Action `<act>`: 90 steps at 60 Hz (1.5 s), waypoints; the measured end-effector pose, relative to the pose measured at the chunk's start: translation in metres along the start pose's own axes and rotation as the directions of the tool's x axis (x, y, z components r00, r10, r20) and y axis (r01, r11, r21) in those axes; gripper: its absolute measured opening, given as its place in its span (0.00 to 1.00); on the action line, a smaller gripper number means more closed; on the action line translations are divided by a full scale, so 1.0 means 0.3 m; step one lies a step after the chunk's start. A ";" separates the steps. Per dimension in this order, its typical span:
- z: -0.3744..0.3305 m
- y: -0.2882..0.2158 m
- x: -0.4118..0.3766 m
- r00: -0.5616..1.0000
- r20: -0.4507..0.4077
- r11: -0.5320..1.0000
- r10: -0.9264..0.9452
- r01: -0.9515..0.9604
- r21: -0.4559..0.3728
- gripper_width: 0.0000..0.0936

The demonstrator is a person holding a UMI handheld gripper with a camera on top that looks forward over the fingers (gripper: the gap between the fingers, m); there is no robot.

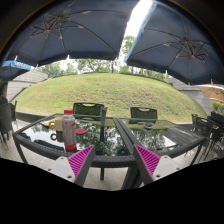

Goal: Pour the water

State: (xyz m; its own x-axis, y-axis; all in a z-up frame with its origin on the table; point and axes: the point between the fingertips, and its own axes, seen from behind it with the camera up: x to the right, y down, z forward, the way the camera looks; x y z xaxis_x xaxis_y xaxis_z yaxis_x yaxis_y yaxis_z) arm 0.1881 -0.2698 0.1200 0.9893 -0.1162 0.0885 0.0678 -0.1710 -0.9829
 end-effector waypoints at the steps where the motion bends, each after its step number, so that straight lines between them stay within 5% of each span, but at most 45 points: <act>1: 0.002 -0.002 0.000 1.000 -0.001 1.000 -0.002 0.002 0.002 0.87; 17: 0.062 0.002 0.011 0.999 0.008 0.999 0.032 -0.031 -0.018 0.87; 46: 0.401 -0.066 -0.535 0.955 0.291 0.998 0.058 -0.049 -0.040 0.87; 59: 0.647 -0.124 -0.657 0.966 0.242 0.994 0.086 -0.098 0.038 0.87; 62: 0.679 -0.118 -0.665 0.969 0.229 0.993 0.094 -0.108 0.048 0.78; 65: 0.692 -0.120 -0.679 0.966 0.231 0.990 0.118 -0.132 0.048 0.56; 71: 0.697 -0.130 -0.632 0.981 0.146 0.985 0.125 -0.141 0.104 0.53; 80: 0.698 -0.120 -0.672 0.979 0.187 0.992 0.074 -0.092 0.085 0.39; 90: 0.770 -0.309 -0.644 0.962 0.072 0.951 -0.262 0.245 0.187 0.38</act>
State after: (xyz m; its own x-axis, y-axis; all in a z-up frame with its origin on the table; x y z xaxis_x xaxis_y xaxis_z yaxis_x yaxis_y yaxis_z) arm 0.0205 -0.0056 0.1569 0.9437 0.0039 0.3308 0.3309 -0.0084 -0.9436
